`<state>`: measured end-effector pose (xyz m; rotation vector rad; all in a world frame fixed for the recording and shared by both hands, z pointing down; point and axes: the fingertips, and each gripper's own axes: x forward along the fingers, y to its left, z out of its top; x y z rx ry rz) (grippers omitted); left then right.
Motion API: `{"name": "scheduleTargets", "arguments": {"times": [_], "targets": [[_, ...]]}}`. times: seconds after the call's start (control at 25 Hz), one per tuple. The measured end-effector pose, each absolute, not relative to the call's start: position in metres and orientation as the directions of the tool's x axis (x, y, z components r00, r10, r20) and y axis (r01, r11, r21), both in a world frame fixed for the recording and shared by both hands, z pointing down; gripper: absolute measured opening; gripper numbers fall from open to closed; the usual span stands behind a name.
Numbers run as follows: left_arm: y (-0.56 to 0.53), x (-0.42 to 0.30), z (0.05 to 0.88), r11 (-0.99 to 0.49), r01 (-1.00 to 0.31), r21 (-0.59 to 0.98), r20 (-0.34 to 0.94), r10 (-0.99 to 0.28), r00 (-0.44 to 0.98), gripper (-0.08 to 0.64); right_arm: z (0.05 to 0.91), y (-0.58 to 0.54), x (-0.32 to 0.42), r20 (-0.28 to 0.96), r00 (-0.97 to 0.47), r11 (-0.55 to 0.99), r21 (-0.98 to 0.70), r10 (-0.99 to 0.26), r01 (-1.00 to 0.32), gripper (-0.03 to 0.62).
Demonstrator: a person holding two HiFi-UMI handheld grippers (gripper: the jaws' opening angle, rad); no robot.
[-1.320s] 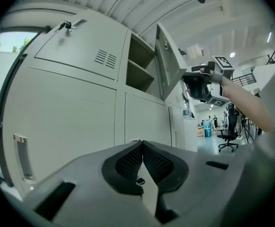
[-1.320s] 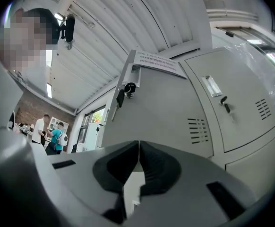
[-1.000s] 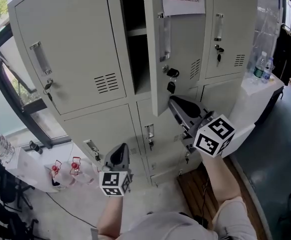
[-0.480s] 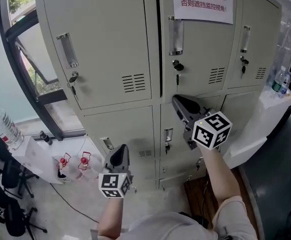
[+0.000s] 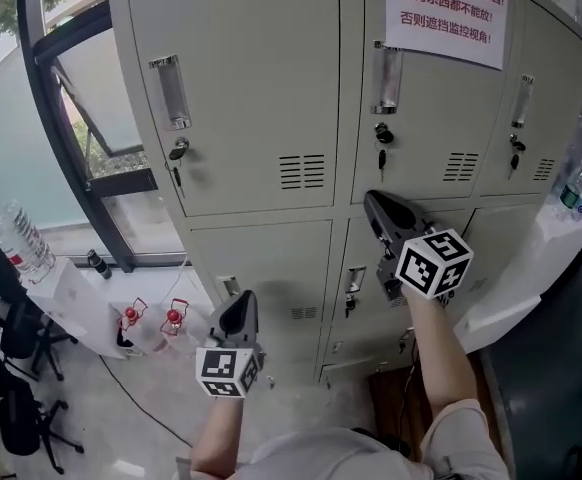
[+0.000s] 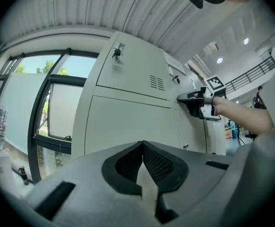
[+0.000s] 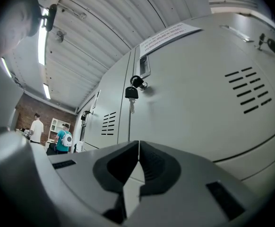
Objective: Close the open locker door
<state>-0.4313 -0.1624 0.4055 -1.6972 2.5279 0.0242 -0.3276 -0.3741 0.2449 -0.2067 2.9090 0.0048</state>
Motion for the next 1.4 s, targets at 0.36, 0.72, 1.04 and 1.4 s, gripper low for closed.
{"name": "scheduleTargets", "arguments": {"times": [0.36, 0.72, 1.04, 1.4], "targets": [[-0.171, -0.423, 0.406, 0.347, -0.937, -0.031, -0.086, -0.935, -0.344, 0.008, 0.25, -0.374, -0.326, -0.207, -0.964, 0.986, -0.008, -0.166, -0.167, 0.014], [-0.179, -0.403, 0.414, 0.291, -0.956, -0.024, -0.073, -0.955, -0.289, 0.008, 0.288, -0.373, -0.291, -0.184, -0.964, 0.981, -0.043, -0.191, -0.187, 0.014], [-0.203, -0.365, 0.415, 0.193, -0.981, -0.025, -0.073, -0.979, -0.191, 0.008, 0.349, -0.366, -0.232, -0.152, -0.924, 0.936, -0.08, -0.35, -0.342, 0.014], [-0.237, -0.302, 0.424, 0.056, -0.998, -0.025, -0.074, -0.996, -0.054, 0.008, 0.407, -0.354, -0.153, -0.103, -0.842, 0.848, -0.043, -0.529, -0.528, 0.012]]}}
